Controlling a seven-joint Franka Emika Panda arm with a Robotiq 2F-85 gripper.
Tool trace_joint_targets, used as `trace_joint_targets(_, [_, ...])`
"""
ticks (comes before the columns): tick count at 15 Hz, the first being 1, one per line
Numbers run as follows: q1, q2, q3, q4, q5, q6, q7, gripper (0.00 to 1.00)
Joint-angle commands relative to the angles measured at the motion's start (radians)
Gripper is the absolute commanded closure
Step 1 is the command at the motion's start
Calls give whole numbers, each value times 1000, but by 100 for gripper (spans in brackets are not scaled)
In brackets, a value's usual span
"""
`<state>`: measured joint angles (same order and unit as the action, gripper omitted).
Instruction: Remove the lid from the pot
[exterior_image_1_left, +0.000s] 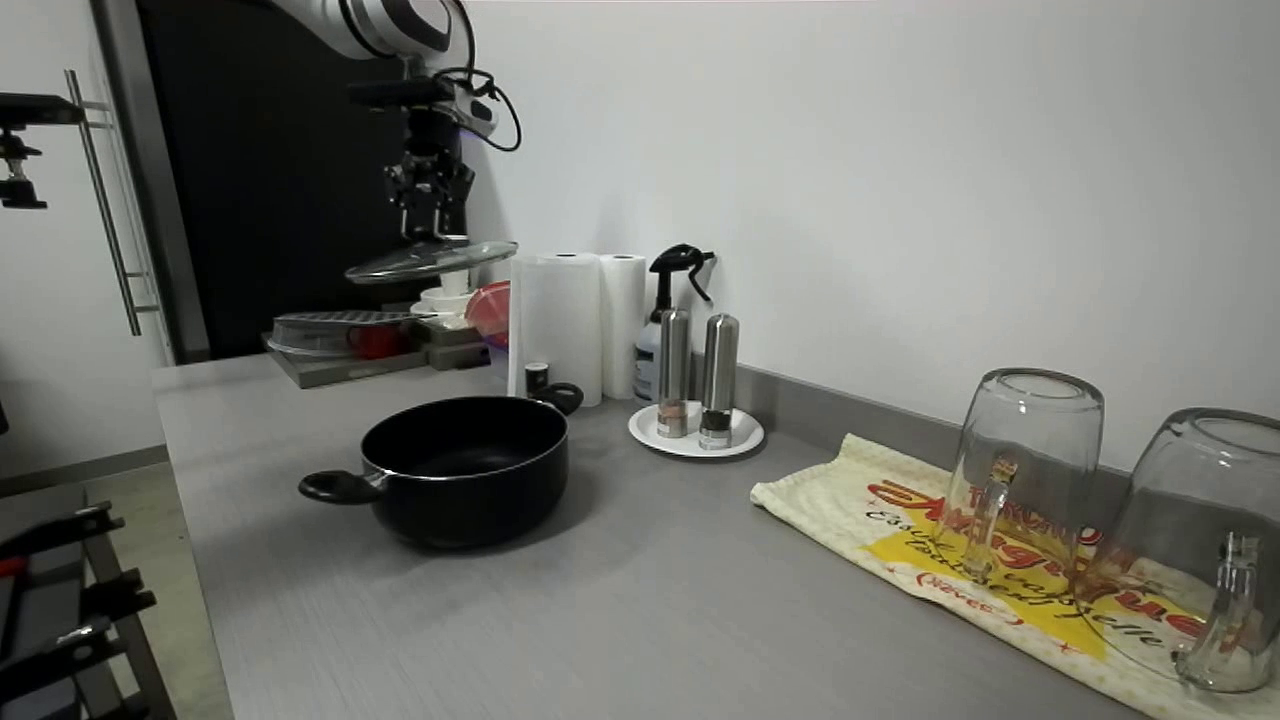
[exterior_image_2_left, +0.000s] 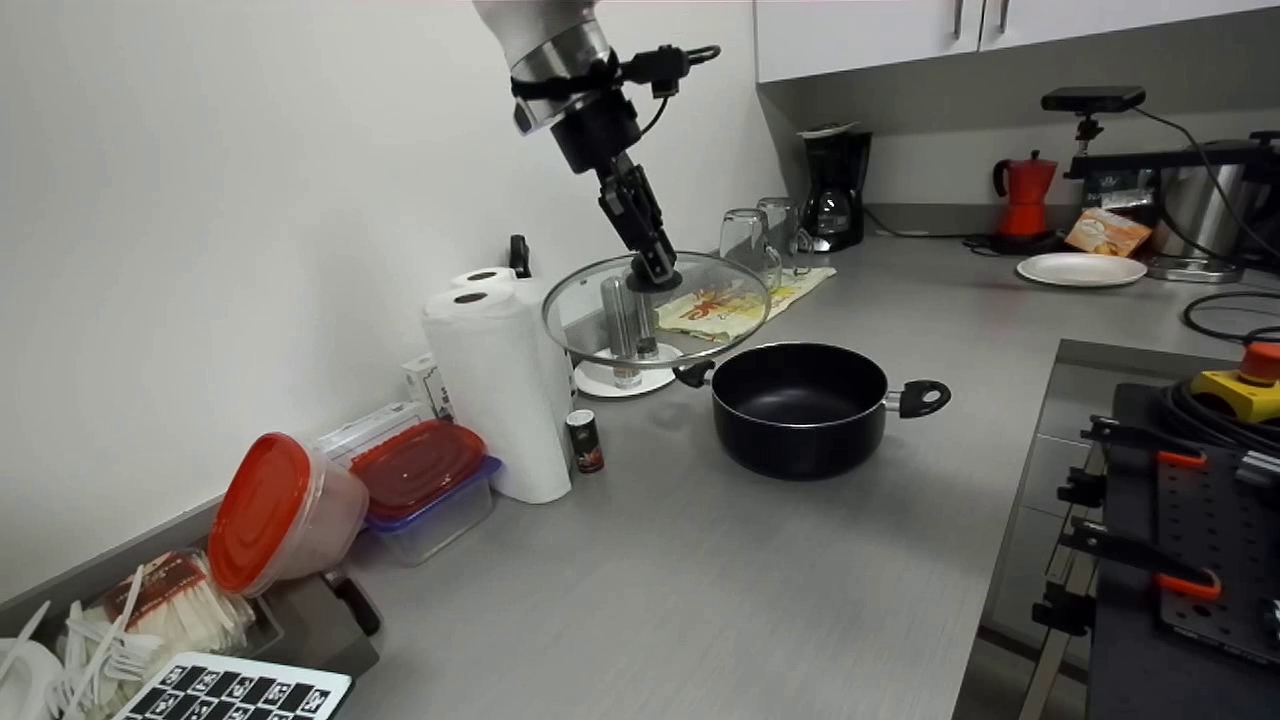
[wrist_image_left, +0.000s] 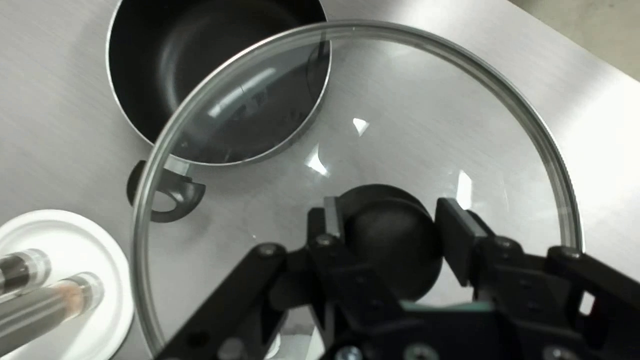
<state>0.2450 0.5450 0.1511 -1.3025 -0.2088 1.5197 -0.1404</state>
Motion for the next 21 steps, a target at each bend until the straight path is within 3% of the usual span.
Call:
trace_joint_targets(1, [59, 151, 9, 156, -24, -91, -33, 76])
trace_joint_targets(6, [128, 314, 7, 220, -38, -155, -63, 76])
trace_joint_targets(9, [160, 382, 13, 249, -34, -136, -52, 76])
trace_joint_targets(14, [162, 438, 50, 329, 37, -80, -52, 76])
trace_joint_targets(21, [166, 538, 49, 414, 75, -10, -21, 76])
